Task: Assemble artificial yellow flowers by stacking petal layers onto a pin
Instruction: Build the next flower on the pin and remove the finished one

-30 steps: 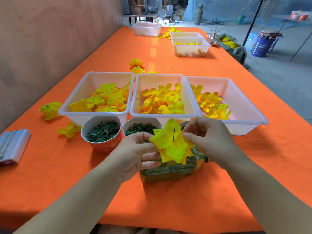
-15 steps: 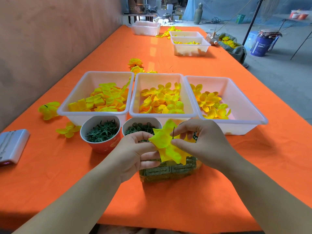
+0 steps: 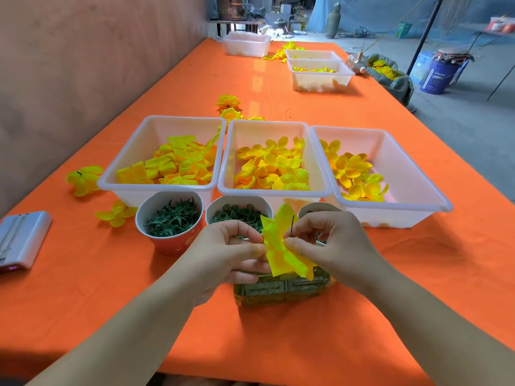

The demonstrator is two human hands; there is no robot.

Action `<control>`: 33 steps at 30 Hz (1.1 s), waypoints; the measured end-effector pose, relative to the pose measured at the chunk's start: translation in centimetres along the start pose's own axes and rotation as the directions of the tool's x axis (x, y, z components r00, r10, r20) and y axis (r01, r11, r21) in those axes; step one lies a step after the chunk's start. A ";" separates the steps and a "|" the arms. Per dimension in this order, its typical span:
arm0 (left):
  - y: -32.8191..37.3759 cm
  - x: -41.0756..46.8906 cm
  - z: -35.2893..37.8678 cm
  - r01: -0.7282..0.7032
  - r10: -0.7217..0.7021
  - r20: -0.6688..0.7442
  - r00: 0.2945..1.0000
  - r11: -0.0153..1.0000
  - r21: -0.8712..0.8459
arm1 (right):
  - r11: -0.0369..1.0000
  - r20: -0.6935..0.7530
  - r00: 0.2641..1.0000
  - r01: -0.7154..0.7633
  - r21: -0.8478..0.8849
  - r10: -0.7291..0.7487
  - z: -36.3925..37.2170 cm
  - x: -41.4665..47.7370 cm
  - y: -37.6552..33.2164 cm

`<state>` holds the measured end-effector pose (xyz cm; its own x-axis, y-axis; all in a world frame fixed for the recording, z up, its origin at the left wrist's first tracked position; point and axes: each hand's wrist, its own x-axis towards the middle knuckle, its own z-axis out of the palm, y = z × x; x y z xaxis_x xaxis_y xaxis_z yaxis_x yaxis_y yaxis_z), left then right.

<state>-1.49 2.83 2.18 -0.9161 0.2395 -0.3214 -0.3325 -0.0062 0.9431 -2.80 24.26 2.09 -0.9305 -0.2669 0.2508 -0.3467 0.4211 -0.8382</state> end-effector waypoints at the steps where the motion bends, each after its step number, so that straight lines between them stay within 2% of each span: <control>1: 0.3 0.0 -0.5 -0.063 0.068 -0.034 0.997 0.991 0.117 | 1.000 0.009 1.000 -0.003 0.005 0.003 0.0 0.0 0.1; 2: 0.5 0.3 -1.3 -0.156 0.188 -0.094 0.978 0.947 0.280 | 1.000 0.019 1.000 -0.003 0.005 0.003 0.1 0.1 0.1; 3: 0.9 0.9 -2.5 -0.235 0.350 -0.164 0.923 0.845 0.480 | 1.000 0.028 1.000 -0.003 0.004 0.002 0.1 0.1 0.1; 4: 1.3 1.7 -4.0 -0.244 0.514 -0.215 0.830 0.682 0.689 | 1.000 0.036 0.999 -0.004 0.003 0.004 0.1 0.2 0.1; 5: 1.9 2.6 -5.6 -0.171 0.639 -0.228 0.735 0.499 0.849 | 1.000 0.040 0.999 -0.006 0.002 0.006 0.1 0.3 0.2; 6: 2.5 3.4 -7.2 -0.059 0.689 -0.220 0.690 0.356 0.933 | 1.000 0.042 0.999 -0.006 -0.001 0.006 0.0 0.3 0.2; 7: 3.1 4.2 -8.7 0.051 0.665 -0.223 0.713 0.268 0.962 | 1.000 0.043 0.999 -0.003 -0.003 0.003 -0.1 0.2 0.3; 9: 3.6 5.6 -11.0 0.214 0.480 -0.282 0.831 0.192 0.958 | 1.000 0.048 0.999 0.008 -0.002 -0.008 -0.1 -0.1 0.2; 11: 3.7 6.2 -11.9 0.291 0.324 -0.312 0.893 0.112 0.950 | 1.000 0.049 0.999 0.017 0.000 -0.017 -0.1 -0.3 0.0; 12: 3.8 6.3 -11.9 0.288 0.304 -0.300 0.904 0.083 0.954 | 1.000 0.046 0.999 0.018 -0.005 -0.018 -0.1 -0.4 0.0; 17: 3.0 6.3 -11.1 0.204 0.315 -0.240 0.918 0.141 0.969 | 0.999 0.029 0.999 0.031 -0.011 -0.031 -0.1 -0.5 0.0; 26: 3.7 4.7 -11.7 0.164 0.386 -0.274 0.881 0.294 0.942 | 0.999 0.019 0.999 0.036 -0.006 -0.036 0.0 -0.4 -0.1; 30: 3.8 4.3 -12.5 0.116 0.466 -0.256 0.847 0.308 0.944 | 0.999 0.010 0.999 0.042 0.001 -0.042 0.1 -0.4 0.0; 33: 3.4 4.2 -12.9 0.126 0.465 -0.277 0.841 0.329 0.936 | 0.999 0.001 0.999 0.046 0.003 -0.046 0.1 -0.4 0.1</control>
<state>-9.35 -8.68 2.91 -0.9871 -0.0704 0.1441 -0.0157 0.9367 0.3497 -2.41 24.27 1.86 -0.9134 -0.2870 0.2888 -0.3890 0.4058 -0.8270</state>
